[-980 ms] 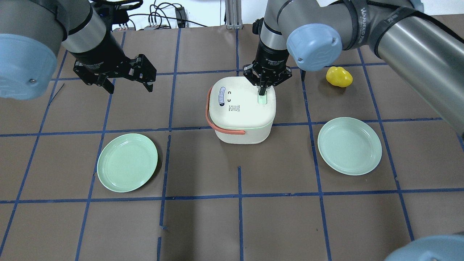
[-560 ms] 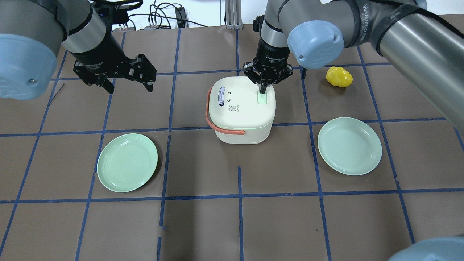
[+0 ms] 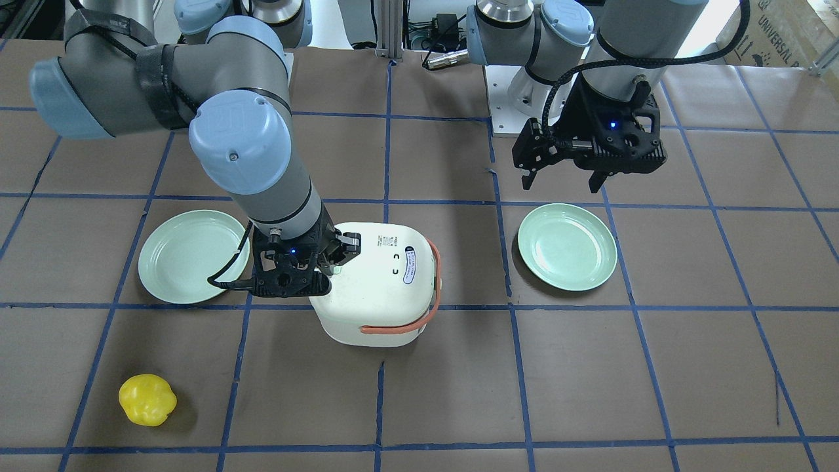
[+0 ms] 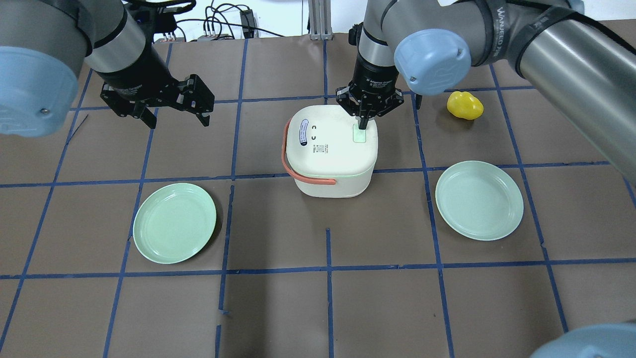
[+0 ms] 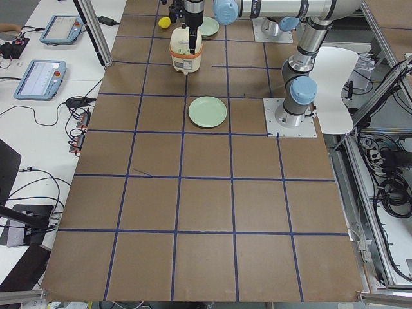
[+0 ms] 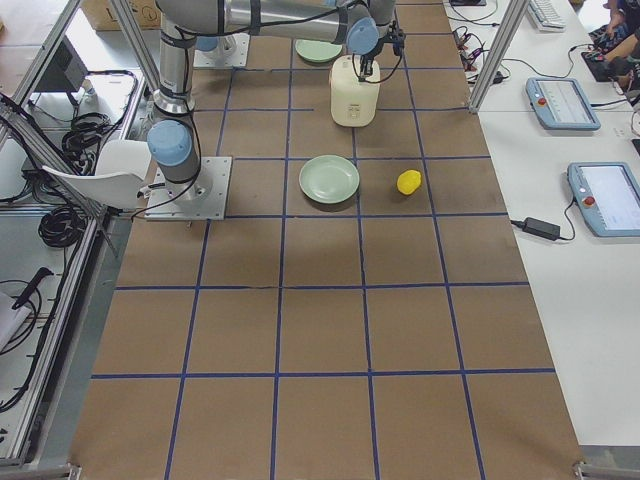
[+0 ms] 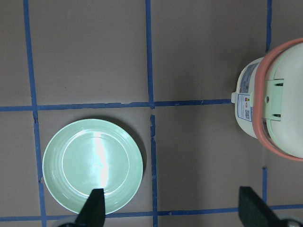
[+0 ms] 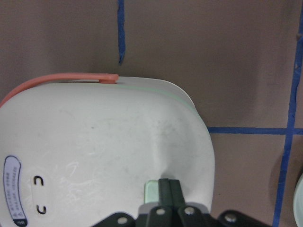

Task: Press rice cooker button
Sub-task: 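Lower the right gripper fingertips onto the green lid button and press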

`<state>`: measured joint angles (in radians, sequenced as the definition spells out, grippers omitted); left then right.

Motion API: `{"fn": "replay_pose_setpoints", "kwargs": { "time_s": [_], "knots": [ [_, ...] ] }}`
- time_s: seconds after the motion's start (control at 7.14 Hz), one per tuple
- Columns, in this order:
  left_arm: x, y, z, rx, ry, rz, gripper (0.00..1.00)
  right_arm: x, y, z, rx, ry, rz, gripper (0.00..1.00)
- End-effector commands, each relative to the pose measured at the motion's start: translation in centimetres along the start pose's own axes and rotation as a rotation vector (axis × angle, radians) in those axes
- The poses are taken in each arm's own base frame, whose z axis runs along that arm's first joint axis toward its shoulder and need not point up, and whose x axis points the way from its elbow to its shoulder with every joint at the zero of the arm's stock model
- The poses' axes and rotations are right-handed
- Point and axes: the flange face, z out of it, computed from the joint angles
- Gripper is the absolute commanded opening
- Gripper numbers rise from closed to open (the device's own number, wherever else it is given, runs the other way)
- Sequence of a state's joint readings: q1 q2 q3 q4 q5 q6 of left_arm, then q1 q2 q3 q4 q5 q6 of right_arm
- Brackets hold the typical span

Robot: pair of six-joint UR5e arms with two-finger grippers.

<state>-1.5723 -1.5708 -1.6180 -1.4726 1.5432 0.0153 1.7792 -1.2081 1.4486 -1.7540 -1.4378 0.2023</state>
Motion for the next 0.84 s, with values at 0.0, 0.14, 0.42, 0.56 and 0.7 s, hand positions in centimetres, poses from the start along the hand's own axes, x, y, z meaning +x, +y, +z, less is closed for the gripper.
{"fn": "replay_pose_setpoints", "kwargs": {
  "time_s": [0.0,0.14,0.42,0.56,0.7],
  "knots": [
    [0.0,0.01,0.02,0.0,0.0,0.0,1.0,-0.06,0.02,-0.2,0.006,-0.003,0.002,0.09],
    [0.0,0.01,0.02,0.0,0.0,0.0,1.0,-0.02,-0.11,0.24,-0.001,-0.002,0.003,0.09],
    [0.0,0.01,0.02,0.0,0.0,0.0,1.0,0.0,-0.12,0.41,-0.004,-0.001,0.002,0.09],
    [0.0,0.01,0.02,0.0,0.0,0.0,1.0,0.01,-0.1,0.49,-0.006,-0.001,0.002,0.09],
    [0.0,-0.02,-0.05,0.001,0.0,0.0,1.0,-0.08,-0.06,0.5,-0.006,-0.001,0.001,0.09]
  ]
}}
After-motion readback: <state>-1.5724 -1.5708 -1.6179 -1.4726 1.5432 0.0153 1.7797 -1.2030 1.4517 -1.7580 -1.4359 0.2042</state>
